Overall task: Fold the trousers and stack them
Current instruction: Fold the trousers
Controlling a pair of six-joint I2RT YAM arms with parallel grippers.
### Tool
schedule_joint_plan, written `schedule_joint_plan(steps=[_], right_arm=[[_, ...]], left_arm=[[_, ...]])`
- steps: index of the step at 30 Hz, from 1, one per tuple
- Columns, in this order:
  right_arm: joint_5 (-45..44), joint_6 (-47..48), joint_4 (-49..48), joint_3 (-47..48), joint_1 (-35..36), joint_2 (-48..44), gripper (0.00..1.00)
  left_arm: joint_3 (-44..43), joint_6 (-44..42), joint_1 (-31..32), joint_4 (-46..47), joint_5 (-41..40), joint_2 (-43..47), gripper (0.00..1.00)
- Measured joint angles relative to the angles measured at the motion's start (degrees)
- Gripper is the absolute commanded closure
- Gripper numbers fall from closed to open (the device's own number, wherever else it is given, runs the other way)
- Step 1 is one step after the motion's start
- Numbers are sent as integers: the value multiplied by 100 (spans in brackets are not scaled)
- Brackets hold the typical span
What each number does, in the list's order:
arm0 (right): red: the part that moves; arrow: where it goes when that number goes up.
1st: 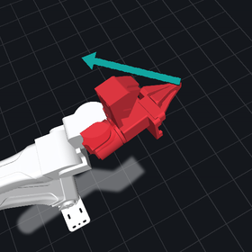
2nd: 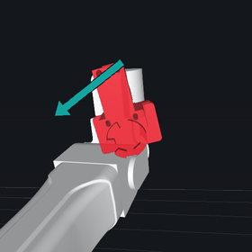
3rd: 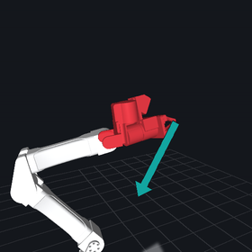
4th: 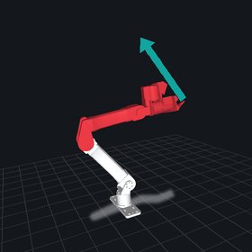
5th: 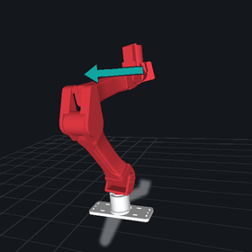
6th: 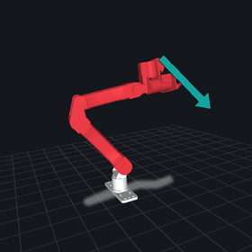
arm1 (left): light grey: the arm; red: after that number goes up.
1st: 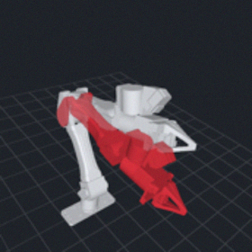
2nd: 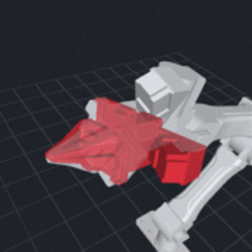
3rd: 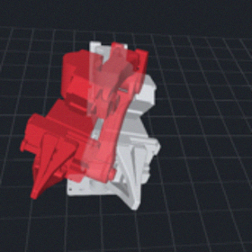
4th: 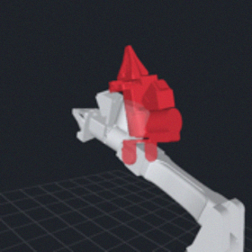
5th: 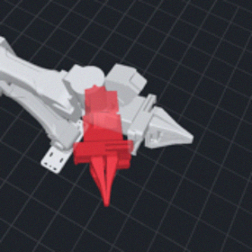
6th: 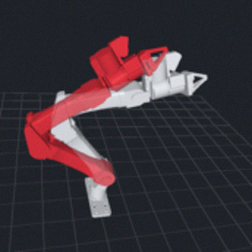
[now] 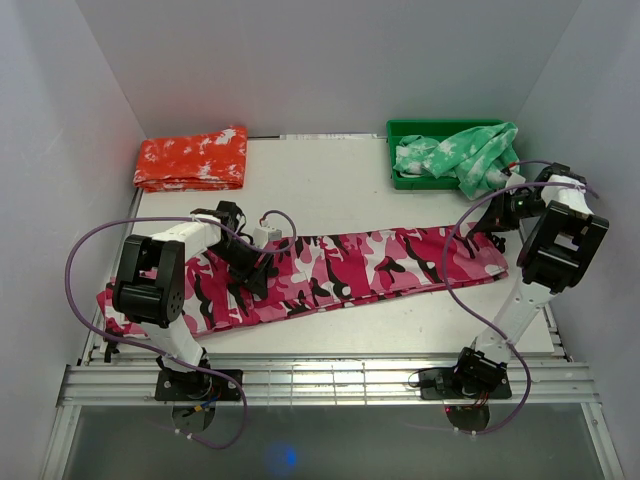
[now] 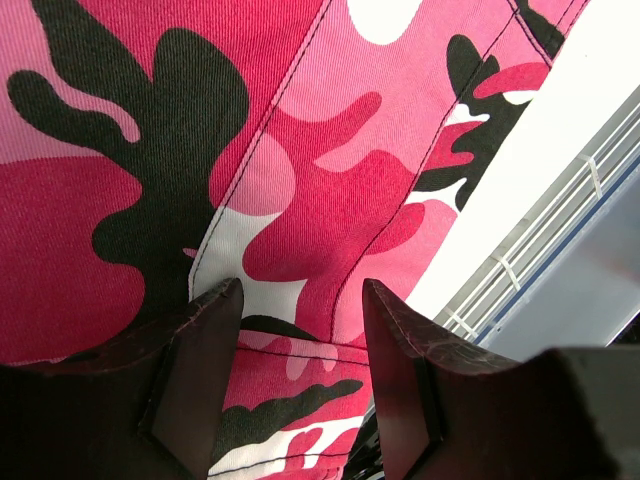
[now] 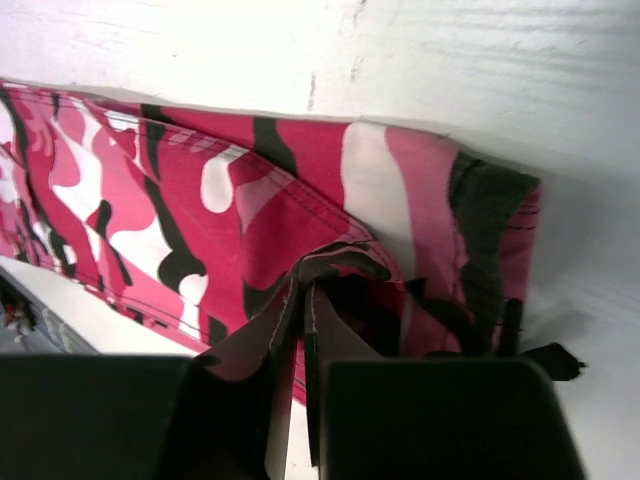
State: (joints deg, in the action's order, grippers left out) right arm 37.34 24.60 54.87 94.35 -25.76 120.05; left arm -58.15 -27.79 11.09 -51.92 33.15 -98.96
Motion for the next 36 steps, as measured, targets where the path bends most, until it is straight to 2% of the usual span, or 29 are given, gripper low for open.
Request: schedule_joint_plan(steps=[5,9,15,19,20,21,24,29,33,36], right_arm=[[330,181,107,-380,-2,-278,92],[345,308,-46,-1080,-35,-1106,92],[33,210,-1165,-2000,-221,-2577,92],[-304,0,-2288,-2391,-271,-2691,92],[-378,-42,-2450,-2428,-271,-2616,86],[-472,-111,-2643,-2448,-271,-2490,62],[-728,-245,-2927,-2332,-256,-1969,24],[-1005,-72,-2664,-1657,-236,-1384,25],[-846,339,-2282,-1235,-66,-1526,33],[-612,761,-1875,-1196,428,-1777,33]], left_arm=[[11,2,0,9,2,7,36],[83,2,0,81,2,72,36],[166,2,0,166,2,144,36],[179,2,0,181,2,153,36],[177,2,0,181,2,153,35],[175,2,0,179,0,153,34],[140,15,2,133,9,144,30],[46,15,28,-4,17,125,26],[-142,0,26,-81,-83,164,21],[-437,87,4,-105,-192,358,20]])
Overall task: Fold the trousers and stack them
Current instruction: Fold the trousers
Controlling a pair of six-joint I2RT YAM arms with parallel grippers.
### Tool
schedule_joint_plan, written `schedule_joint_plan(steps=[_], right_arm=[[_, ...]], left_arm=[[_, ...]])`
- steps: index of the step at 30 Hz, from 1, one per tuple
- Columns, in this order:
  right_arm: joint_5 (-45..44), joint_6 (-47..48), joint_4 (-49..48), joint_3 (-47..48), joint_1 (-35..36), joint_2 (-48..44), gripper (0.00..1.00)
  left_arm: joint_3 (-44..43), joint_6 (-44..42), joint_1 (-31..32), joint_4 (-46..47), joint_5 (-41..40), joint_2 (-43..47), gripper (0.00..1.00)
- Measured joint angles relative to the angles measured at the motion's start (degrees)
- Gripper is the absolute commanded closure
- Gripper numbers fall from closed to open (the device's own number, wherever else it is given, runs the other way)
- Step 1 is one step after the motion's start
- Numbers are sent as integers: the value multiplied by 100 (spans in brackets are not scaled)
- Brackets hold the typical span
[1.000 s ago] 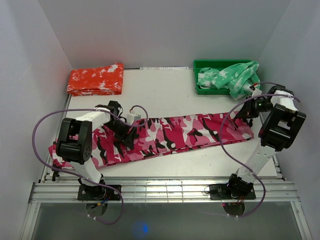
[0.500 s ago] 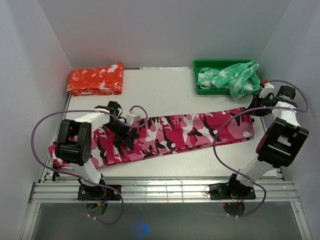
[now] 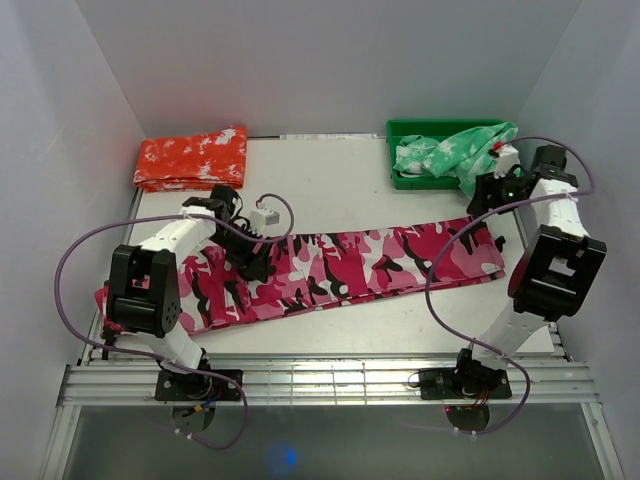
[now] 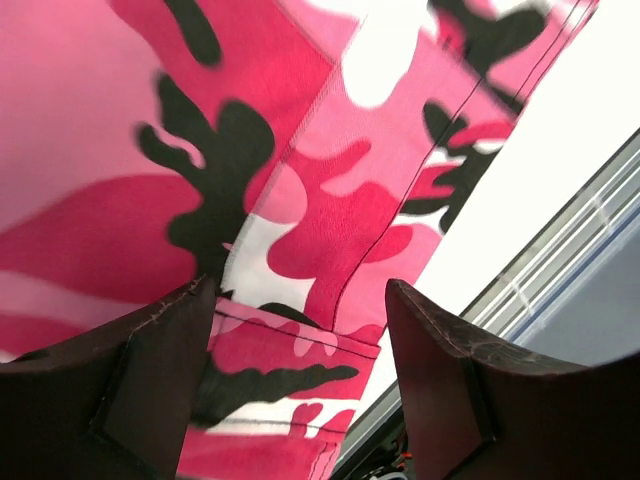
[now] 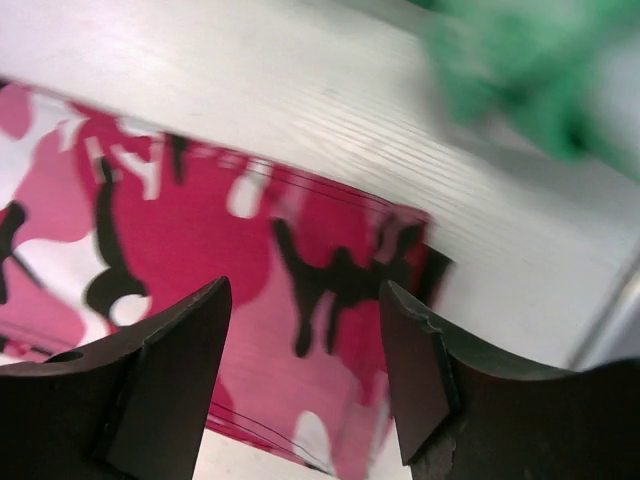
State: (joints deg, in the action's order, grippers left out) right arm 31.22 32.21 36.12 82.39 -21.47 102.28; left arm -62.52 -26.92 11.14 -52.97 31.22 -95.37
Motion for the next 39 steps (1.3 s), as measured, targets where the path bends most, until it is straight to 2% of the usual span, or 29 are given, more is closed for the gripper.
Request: schedule_joint_plan(steps=[4,8,11,14,18,22,25,28,30,34,39], right_arm=[[55,494,339,-208,1021,-70,32],[-326,772,577,-483,1685,321,32],[-870,890,584,-673,1663,772,32],[-1314,1021,474,-713,1482,750,31],[-1784,1086,439,-750,1152,745,31],[-2157,1158,439,-748,719,758,30],[-2435,1191,457,-728,415,774,30],[-2621,1193,575,-636,264,824,29],[-2671,1193,743,-492,229,892,24],[-2275,1198,1318,92,232,925,21],[-1375,1340,1714,531,693,625,20]], left_arm=[[-651,214,-127,-267,-7,304,20],[-693,302,-608,-529,-39,671,20],[-527,286,-1108,-782,-186,833,22],[-94,177,-1613,-981,-485,883,23],[625,-7,-1816,-1027,-973,857,26],[667,-44,-1784,-898,-1117,398,30],[192,109,-1620,-730,-1130,-483,31],[-415,352,-1156,-855,-1152,-1001,31],[-872,474,-664,-850,-1178,-1307,30],[-1921,782,4,-815,-975,-1974,26],[-2402,925,13,-214,-710,-2087,21]])
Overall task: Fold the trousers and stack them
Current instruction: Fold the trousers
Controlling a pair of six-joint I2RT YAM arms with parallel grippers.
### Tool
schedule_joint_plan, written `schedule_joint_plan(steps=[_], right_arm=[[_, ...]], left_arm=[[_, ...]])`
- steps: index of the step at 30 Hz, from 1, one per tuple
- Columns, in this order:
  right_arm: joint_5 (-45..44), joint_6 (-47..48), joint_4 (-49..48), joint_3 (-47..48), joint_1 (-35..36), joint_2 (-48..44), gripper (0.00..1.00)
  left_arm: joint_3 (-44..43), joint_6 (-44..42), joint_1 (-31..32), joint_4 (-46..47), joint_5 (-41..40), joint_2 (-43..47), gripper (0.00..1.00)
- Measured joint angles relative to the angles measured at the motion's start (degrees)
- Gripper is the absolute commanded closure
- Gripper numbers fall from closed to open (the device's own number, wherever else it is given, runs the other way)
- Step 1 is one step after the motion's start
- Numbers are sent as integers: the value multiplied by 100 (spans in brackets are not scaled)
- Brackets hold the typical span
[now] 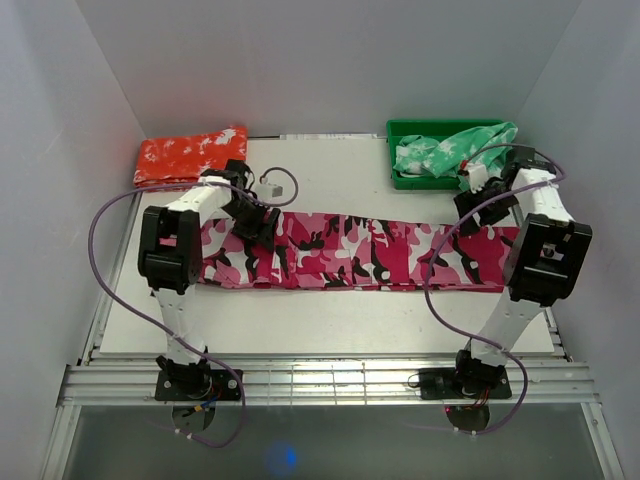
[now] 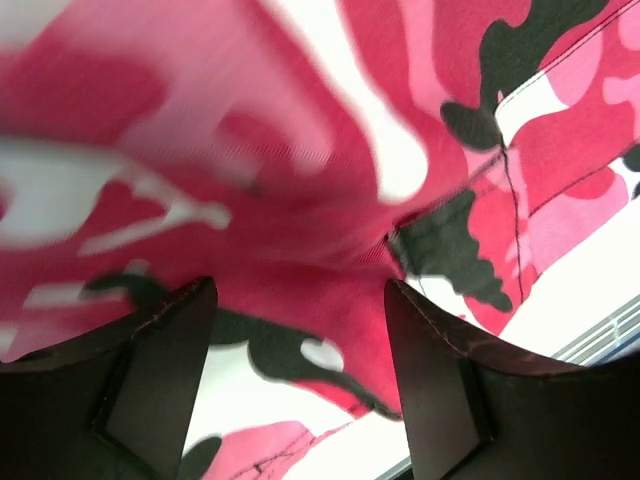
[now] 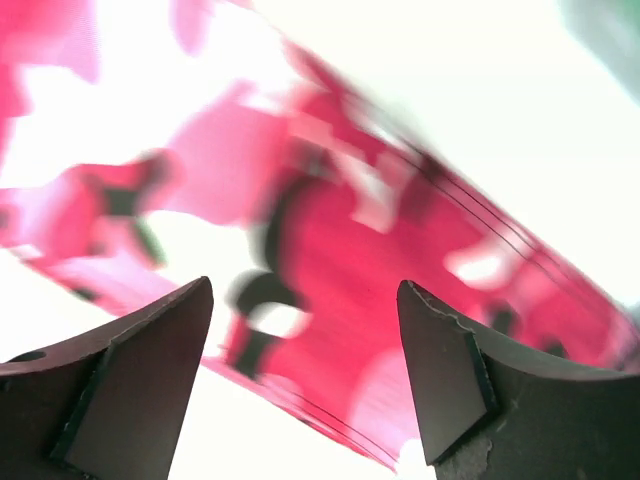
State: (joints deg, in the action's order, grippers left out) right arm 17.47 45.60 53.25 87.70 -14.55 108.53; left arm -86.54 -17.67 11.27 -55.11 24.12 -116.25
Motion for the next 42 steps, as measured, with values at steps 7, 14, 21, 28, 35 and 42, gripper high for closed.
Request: schedule_joint_plan(steps=[7,14,21,28,35,42], right_arm=[[706,275,376,-400,1132,-385,20],[317,254,313,-1150,1467,-162,19],[-463,247,72,-1327,1711,26,20],[-1054,343,-87,-1517,2022,-70,20],[-1458,468,-393,-1858,2218,-293,20],[-1729,546,-498,-1965,2385,-345,21]], left_arm=[[317,155,-1327,118,212,1071,2],[874,249,-3237,17,190,2411,2],[1816,481,-4529,212,544,2503,14],[2129,754,-5243,581,748,2234,20],[2389,1132,-5414,1198,929,2168,20],[2435,1473,-5407,1759,1176,1714,24]])
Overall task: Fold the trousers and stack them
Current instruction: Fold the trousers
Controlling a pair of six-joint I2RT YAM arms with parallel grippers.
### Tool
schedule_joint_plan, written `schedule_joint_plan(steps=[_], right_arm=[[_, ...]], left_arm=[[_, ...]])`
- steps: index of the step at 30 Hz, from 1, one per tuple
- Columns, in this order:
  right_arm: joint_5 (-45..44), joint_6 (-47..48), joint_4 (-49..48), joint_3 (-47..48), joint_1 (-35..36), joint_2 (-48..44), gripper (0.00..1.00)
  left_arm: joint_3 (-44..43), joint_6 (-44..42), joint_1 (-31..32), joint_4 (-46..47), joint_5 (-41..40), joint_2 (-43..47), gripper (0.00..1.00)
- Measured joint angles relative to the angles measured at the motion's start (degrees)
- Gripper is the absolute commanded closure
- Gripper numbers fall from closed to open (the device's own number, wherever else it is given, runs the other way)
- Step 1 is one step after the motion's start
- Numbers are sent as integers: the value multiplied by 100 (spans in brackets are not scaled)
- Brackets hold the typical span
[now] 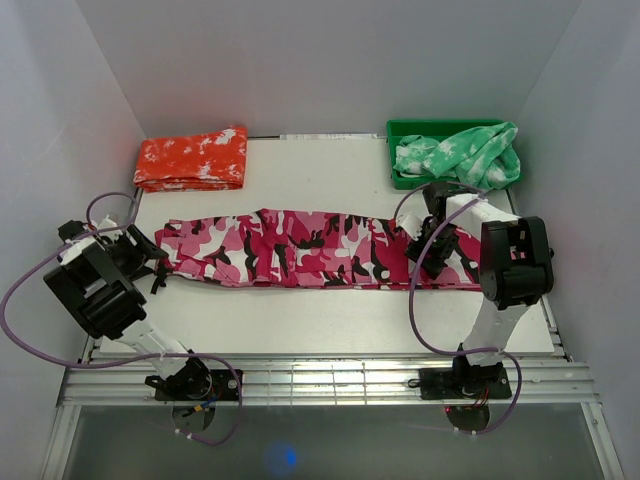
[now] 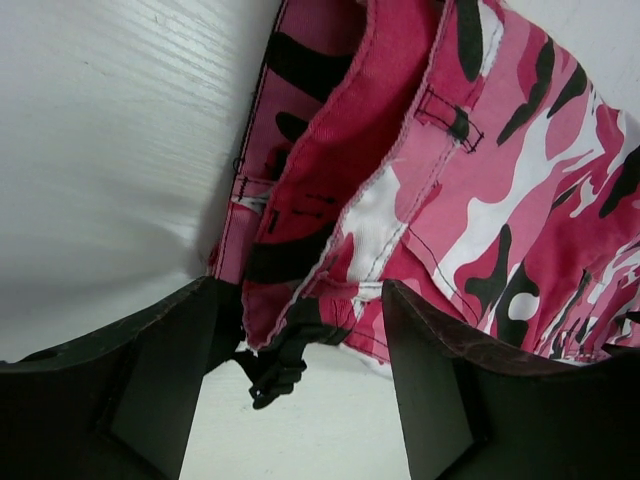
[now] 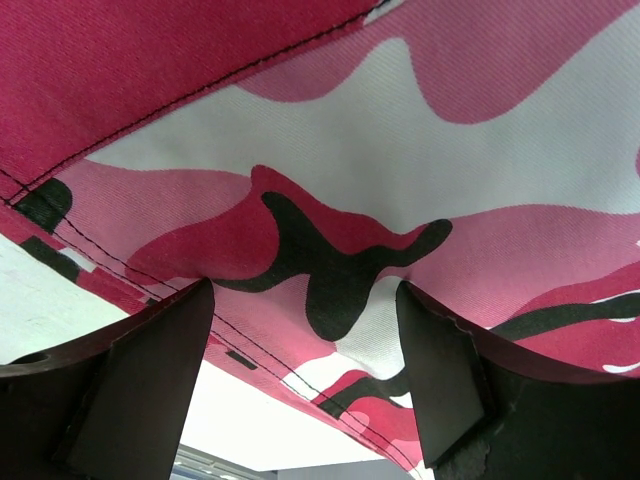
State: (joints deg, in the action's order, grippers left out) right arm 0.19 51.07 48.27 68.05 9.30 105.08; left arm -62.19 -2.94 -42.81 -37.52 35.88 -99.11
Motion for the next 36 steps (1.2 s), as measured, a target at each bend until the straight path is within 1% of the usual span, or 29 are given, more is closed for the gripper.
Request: schedule_joint_plan(steps=[5,9,10,12,13,15,16,17,19,20,23,30,36], right_arm=[[-26,-4,59,68,13,57,22],[-46,-4,125,133,17,109,22],[-48,-4,127,138,20,114,23],[-52,-4,129,144,20,118,23],[-57,-4,129,144,20,120,24],[-70,-4,127,149,22,127,24],[-70,-2,127,149,22,127,24],[-70,-2,127,149,22,127,24],[-74,0,127,149,22,127,25],[-79,2,125,151,22,129,25],[-120,13,127,151,26,138,25],[-240,46,127,151,59,153,26],[-286,46,201,227,59,214,27]], left_arm=[[0,109,0,232,131,-260,29],[-2,155,0,354,258,-372,38],[-2,155,0,365,293,-382,43],[-2,149,0,380,387,-385,49],[-4,140,0,391,442,-385,56],[-7,122,0,415,557,-385,63],[-13,96,0,420,619,-385,75],[-22,76,0,422,671,-385,80],[-57,31,0,428,741,-385,82],[-94,-9,0,409,772,-385,90],[-306,-72,0,286,833,-385,100],[-1003,-337,33,105,848,-389,100],[-1115,-656,72,76,723,-573,100]])
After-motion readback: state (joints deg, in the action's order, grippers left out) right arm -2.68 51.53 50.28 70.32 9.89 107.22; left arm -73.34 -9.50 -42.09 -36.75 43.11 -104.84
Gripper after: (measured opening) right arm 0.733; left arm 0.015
